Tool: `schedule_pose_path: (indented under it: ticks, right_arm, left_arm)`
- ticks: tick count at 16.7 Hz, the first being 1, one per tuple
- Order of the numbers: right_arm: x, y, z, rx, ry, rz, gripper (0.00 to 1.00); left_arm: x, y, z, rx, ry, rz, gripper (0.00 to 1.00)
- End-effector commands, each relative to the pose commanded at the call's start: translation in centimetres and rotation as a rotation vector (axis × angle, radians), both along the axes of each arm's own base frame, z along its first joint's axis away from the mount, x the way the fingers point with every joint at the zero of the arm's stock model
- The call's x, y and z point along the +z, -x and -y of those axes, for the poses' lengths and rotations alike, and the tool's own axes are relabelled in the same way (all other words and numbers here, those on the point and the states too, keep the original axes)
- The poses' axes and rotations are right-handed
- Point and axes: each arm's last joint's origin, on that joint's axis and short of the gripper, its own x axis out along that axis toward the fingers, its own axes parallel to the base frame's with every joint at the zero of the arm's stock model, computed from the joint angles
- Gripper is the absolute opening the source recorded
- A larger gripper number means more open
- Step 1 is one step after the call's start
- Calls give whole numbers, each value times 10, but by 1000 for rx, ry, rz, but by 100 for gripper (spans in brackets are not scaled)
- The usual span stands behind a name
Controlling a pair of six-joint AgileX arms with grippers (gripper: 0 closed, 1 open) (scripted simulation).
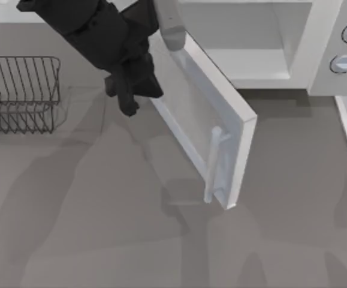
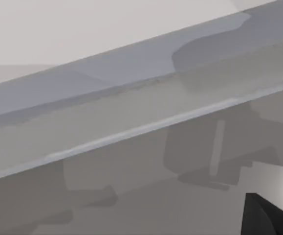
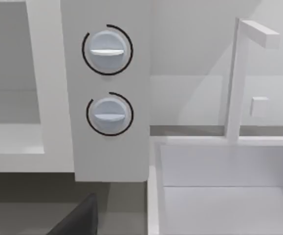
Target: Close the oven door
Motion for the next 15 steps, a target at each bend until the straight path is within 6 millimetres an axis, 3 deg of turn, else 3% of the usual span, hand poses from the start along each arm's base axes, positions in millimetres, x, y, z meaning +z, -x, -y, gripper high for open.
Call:
schedule_pose_path:
  ticks: [15]
  right_arm:
    - [0, 0, 0, 0, 0, 0, 100]
  left_arm:
    - [-1, 0, 32, 7, -4, -7, 0]
